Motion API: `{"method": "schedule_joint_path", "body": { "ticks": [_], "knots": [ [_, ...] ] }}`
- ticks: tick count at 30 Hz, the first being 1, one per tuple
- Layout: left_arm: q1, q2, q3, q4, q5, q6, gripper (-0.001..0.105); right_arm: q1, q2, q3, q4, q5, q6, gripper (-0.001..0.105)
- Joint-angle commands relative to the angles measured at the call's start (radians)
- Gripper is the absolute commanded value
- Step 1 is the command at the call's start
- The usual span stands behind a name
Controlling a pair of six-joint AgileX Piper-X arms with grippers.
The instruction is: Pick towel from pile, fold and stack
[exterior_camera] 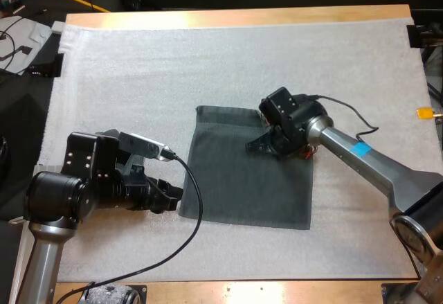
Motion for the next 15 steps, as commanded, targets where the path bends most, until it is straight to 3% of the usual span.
{"method": "schedule_joint_path", "body": {
  "ticks": [1, 15],
  "knots": [
    [-0.003, -0.002, -0.002, 0.001, 0.005, -0.003, 0.058, -0.004, 0.018, -0.003, -0.004, -0.006, -0.012, 0.000],
    [-0.001, 0.002, -0.002, 0.003, 0.006, -0.002, 0.058, -0.083, 0.031, -0.044, -0.164, 0.150, 0.132, 0.000]
  ]
}}
